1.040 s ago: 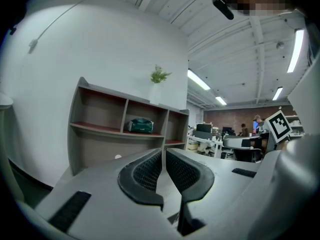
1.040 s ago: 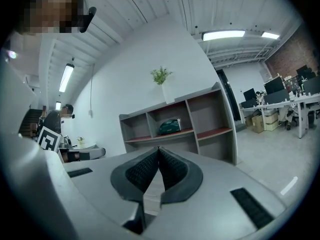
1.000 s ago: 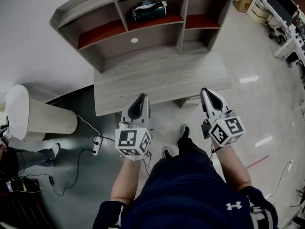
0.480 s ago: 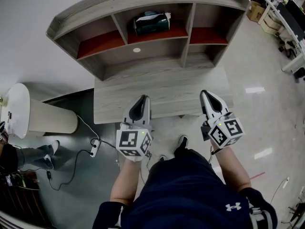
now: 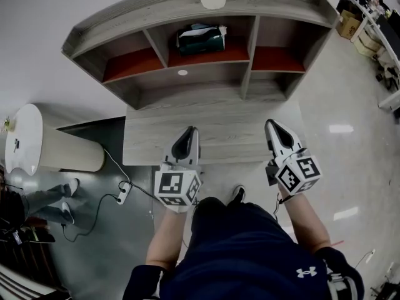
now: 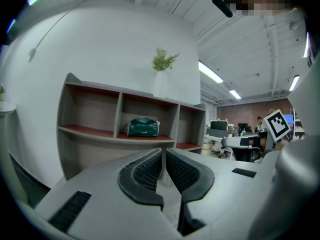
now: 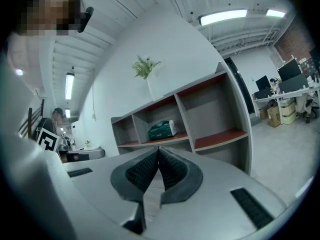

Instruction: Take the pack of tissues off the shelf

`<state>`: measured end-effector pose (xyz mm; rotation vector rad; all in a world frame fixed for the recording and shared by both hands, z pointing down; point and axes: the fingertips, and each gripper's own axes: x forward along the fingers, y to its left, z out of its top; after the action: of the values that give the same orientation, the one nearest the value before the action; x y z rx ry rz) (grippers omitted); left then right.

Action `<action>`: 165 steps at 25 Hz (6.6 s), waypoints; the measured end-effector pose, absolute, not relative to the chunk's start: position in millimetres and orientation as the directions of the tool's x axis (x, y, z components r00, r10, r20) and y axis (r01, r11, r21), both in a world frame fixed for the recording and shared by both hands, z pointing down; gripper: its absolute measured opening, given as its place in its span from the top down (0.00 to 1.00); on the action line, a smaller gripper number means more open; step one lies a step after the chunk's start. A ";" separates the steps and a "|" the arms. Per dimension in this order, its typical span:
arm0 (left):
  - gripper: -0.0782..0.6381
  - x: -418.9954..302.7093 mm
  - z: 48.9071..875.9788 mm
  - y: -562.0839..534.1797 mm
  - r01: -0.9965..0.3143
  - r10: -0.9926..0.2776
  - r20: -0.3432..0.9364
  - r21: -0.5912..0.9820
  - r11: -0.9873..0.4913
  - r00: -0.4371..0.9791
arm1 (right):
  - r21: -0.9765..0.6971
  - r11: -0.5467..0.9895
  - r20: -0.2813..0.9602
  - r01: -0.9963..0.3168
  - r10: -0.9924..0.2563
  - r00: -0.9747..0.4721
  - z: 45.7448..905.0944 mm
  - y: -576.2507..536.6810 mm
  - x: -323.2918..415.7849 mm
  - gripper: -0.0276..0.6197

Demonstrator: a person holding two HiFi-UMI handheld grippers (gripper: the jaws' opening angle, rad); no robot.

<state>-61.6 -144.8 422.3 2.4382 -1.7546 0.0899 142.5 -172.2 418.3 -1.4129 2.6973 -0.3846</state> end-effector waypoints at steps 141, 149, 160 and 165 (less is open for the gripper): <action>0.75 -28.9 556.2 -219.7 -0.197 -0.899 0.360 -0.890 -0.412 0.250 | -0.390 0.321 0.189 -0.863 -0.889 -0.416 479.5 -175.5 138.1 0.94; 0.75 -26.5 609.1 -216.3 -0.180 -0.864 0.436 -0.856 -0.485 0.254 | -0.401 0.283 0.216 -0.872 -0.895 -0.390 492.6 -173.5 145.5 0.94; 0.75 -30.3 691.1 -212.5 -0.172 -0.770 0.594 -0.754 -0.634 0.234 | -0.401 0.255 0.251 -0.880 -0.893 -0.374 505.0 -171.2 147.3 0.94; 0.75 -32.1 725.4 -215.5 -0.159 -0.735 0.645 -0.719 -0.676 0.208 | -0.403 0.235 0.271 -0.884 -0.892 -0.361 509.3 -168.6 150.6 0.94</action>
<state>-32.1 -215.5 725.4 2.7831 -1.1618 2.0936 150.6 -168.6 509.3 -1.7665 2.4566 -0.7843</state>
